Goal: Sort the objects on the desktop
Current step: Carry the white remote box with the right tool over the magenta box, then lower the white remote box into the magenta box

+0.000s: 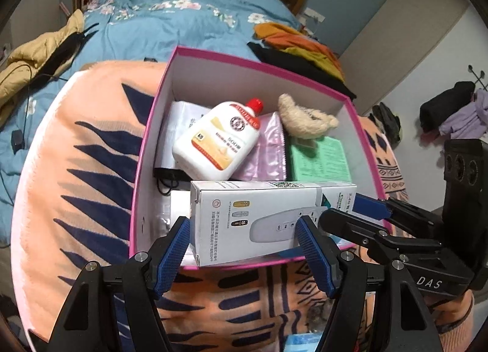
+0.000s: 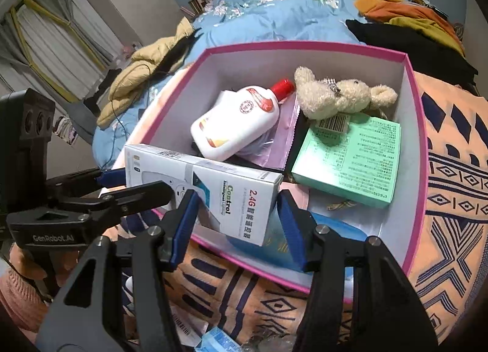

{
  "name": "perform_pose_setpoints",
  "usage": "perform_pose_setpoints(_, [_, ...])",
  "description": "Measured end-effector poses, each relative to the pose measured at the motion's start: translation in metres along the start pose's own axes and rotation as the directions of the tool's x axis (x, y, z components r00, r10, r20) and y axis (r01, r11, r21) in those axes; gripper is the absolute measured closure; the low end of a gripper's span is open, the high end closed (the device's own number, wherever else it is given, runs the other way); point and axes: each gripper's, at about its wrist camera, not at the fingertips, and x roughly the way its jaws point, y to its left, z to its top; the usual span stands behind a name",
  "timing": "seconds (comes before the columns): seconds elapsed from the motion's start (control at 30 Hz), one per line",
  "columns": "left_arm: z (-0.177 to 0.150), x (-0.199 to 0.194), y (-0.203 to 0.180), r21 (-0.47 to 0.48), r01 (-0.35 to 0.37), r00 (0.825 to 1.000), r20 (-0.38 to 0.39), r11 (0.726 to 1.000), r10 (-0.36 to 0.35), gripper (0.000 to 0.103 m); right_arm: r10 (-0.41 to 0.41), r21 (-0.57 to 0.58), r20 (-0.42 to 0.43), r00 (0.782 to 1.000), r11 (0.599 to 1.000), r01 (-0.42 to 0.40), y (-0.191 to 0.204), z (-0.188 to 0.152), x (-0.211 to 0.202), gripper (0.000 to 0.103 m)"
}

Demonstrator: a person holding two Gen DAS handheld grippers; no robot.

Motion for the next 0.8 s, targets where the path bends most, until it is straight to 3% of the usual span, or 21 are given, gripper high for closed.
perform_pose_setpoints(0.2, [0.002, 0.015, 0.005, -0.001, -0.023, 0.999, -0.034, 1.0, 0.022, 0.031, 0.0, 0.021, -0.038, 0.999, 1.0, 0.001, -0.007, 0.0, 0.017, 0.047])
perform_pose_setpoints(0.57, [0.004, 0.022, 0.004, 0.04, -0.101, 0.995, -0.023, 0.994, 0.102, 0.031, 0.009, 0.024, -0.07, 0.998, 1.0, -0.007, -0.008, -0.001, 0.028, 0.047])
perform_pose_setpoints(0.8, [0.005, 0.014, 0.006, 0.03, -0.116, 0.993, 0.013, 0.993, 0.115, 0.031, 0.006, 0.011, -0.081, 0.997, 1.0, -0.005, -0.006, -0.005, 0.028, 0.046])
